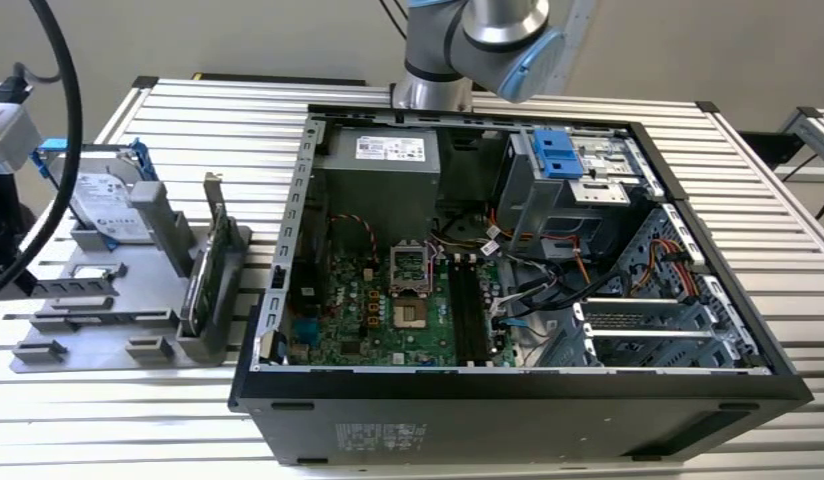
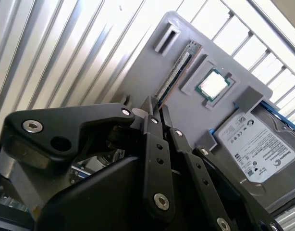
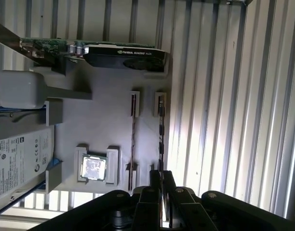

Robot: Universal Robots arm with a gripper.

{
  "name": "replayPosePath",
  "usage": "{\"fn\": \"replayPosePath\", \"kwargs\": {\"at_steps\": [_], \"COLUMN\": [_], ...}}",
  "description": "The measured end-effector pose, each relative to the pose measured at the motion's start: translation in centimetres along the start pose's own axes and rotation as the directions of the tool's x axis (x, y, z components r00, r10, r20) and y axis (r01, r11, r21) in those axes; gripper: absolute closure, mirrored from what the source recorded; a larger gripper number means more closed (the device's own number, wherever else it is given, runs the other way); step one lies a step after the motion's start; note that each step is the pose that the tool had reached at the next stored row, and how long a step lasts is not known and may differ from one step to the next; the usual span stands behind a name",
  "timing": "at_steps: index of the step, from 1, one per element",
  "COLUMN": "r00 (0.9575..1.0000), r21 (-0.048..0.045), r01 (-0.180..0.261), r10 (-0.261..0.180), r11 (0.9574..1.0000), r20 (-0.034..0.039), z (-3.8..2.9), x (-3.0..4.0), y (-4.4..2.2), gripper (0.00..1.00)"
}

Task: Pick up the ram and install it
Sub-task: 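Pick up the ram and move it above insertion slot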

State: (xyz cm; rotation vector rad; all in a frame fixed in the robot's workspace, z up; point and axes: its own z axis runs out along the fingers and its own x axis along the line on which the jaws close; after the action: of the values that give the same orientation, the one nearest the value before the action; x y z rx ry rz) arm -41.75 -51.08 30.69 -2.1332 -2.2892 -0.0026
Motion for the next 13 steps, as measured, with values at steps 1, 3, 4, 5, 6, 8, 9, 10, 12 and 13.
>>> {"fn": "replayPosePath", "kwargs": {"at_steps": [1, 3, 4, 5, 6, 8, 9, 10, 12, 13], "r00": [1.0, 1.0, 1.0, 1.0, 1.0, 1.0, 1.0, 1.0, 1.0, 1.0], "r21": [0.0, -0.0001, -0.0001, -0.0001, -0.0001, -0.0001, -0.0001, -0.0001, -0.0001, -0.0001], "r01": [0.0, 0.0, -0.001, -0.001, -0.001, -0.001, -0.001, -0.001, -0.002, -0.003], "r10": [0.0, 0.0, 0.001, 0.001, 0.001, 0.001, 0.001, 0.001, 0.002, 0.003], "r11": [1.0, 1.0, 1.0, 1.0, 1.0, 1.0, 1.0, 1.0, 1.0, 1.0], "r20": [0.0, 0.0, -0.0001, 0.0, 0.0, -0.0001, -0.0001, 0.0, 0.0, -0.0001], "z": [-0.12, -0.37, -0.49, -0.62, -0.75, -1.01, -1.14, -1.28, -1.54, -1.65], "x": [0.0, 0.01, 0.01, 0.01, 0.01, 0.01, 0.01, 0.01, 0.02, 0.02], "y": [0.0, -0.01, -0.01, -0.01, -0.01, -0.02, -0.02, -0.02, -0.02, -0.03], "gripper": [1.0, 1.0, 1.0, 1.0, 1.0, 1.0, 1.0, 1.0, 1.0, 1.0]}}
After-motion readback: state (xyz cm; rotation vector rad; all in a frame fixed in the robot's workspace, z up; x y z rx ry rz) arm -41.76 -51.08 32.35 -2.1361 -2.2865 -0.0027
